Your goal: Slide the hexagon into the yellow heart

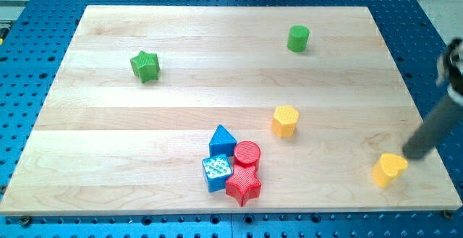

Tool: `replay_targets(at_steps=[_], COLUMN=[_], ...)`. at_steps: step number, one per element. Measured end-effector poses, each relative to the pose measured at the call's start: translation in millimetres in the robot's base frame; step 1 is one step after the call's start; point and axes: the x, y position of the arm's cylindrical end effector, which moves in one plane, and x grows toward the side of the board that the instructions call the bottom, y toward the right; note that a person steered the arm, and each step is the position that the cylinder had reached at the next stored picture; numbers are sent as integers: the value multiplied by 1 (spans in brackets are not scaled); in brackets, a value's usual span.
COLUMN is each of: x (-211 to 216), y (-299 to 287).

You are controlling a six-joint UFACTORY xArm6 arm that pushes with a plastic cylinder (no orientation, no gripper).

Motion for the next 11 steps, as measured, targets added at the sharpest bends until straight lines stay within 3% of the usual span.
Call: replay_targets(at_steps=[1,2,4,6,8,9,10,11], x=[-51,-57,-41,-18,-35,-2,4,6], y=[-97,-184,-225,-55,-141,-102,-94,-117])
